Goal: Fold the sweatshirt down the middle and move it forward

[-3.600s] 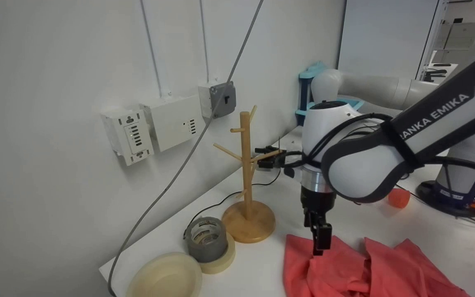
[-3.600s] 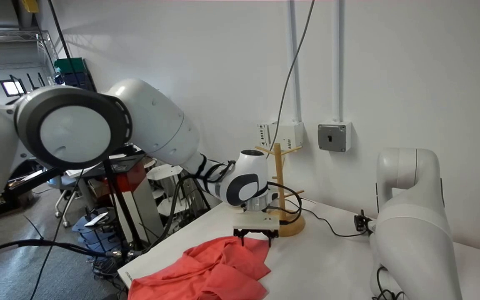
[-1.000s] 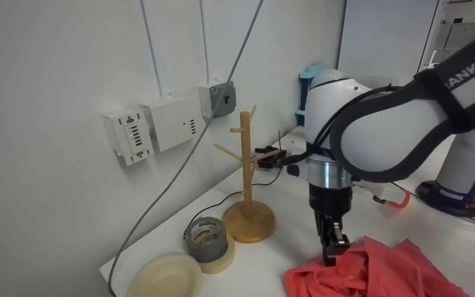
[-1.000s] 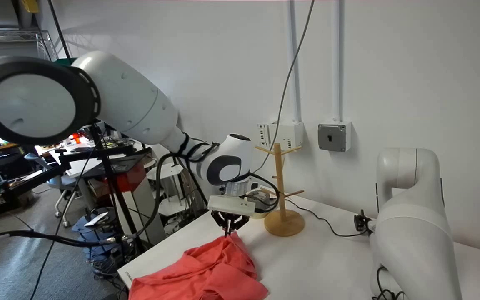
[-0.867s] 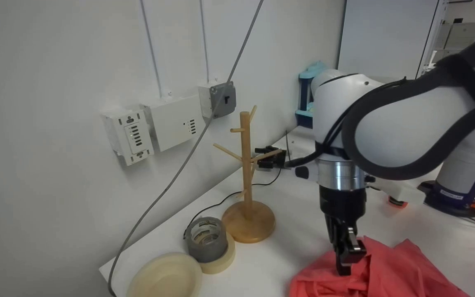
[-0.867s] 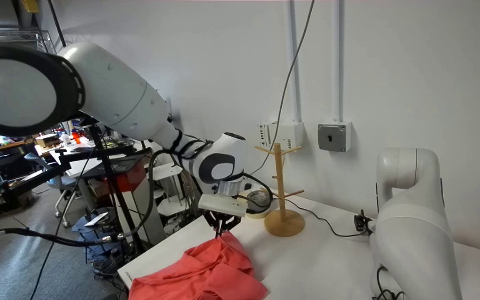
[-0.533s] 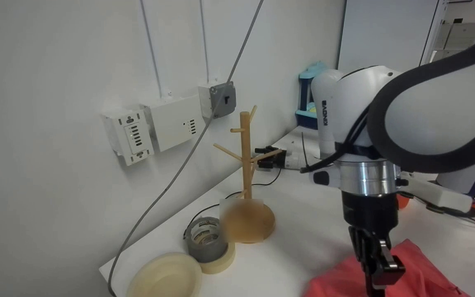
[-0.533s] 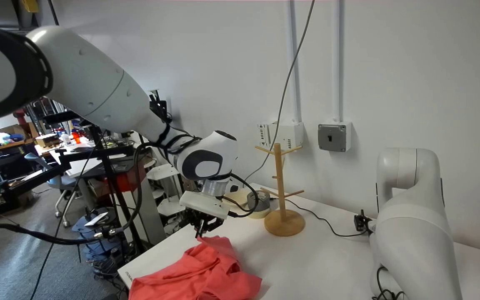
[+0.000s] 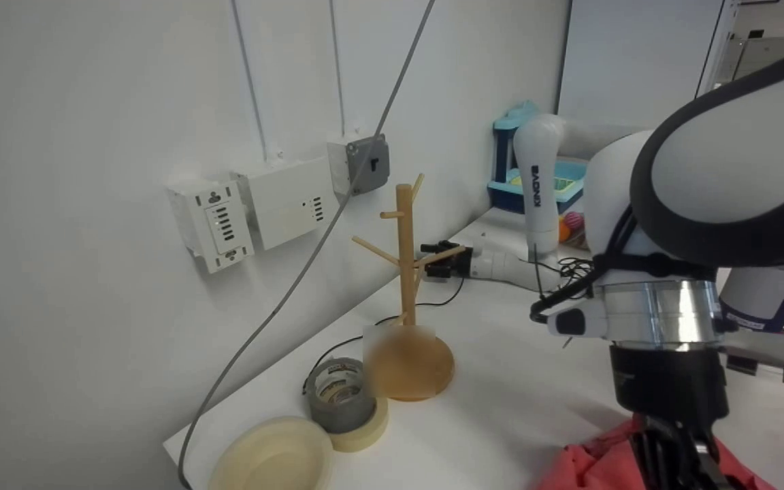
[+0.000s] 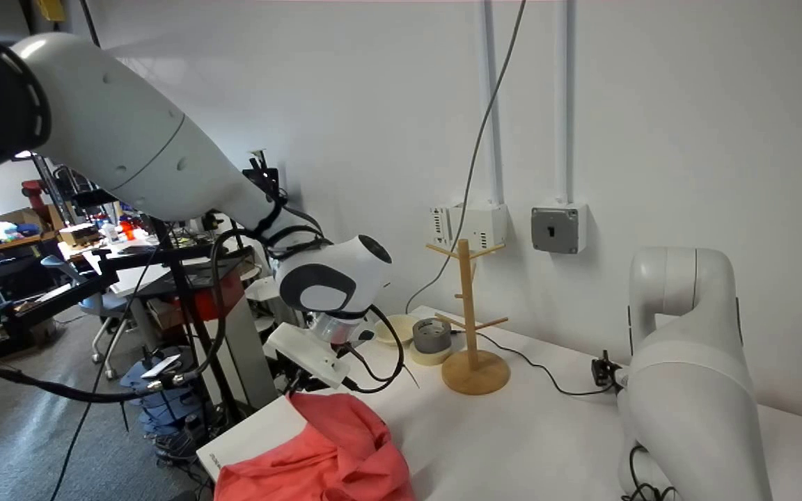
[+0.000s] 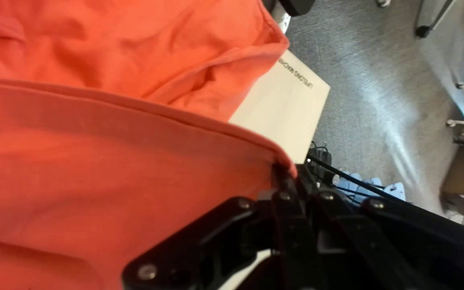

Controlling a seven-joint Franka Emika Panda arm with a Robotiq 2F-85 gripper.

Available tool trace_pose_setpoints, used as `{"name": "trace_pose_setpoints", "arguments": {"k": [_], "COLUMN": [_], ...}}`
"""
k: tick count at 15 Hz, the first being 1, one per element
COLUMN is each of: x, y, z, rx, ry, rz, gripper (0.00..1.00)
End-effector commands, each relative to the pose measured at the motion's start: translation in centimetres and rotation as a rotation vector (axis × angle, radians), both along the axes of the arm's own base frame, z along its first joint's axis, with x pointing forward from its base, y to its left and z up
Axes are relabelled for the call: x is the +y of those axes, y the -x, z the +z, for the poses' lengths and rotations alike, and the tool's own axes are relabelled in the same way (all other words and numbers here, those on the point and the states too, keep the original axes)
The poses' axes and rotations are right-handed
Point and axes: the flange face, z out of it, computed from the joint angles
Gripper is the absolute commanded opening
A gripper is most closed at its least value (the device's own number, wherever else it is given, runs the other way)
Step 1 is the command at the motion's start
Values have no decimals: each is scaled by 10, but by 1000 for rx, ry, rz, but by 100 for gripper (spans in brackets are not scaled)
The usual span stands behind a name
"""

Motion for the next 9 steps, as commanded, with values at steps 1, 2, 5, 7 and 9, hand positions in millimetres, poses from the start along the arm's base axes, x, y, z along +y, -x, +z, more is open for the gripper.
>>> {"name": "trace_pose_setpoints", "arguments": {"k": [1,2,5,7,9], "x": [-7,-8,-13,-17,-21], "y": [20,25,44,55,61], "z": [1,-2,-13,-22,-30], "rx": [68,89,150,178,175], "ry": [-96,-116,-147,-164,-131], "rz": [-47,-67,-131,-176,-207], "gripper": [2,2,2,2,2]}}
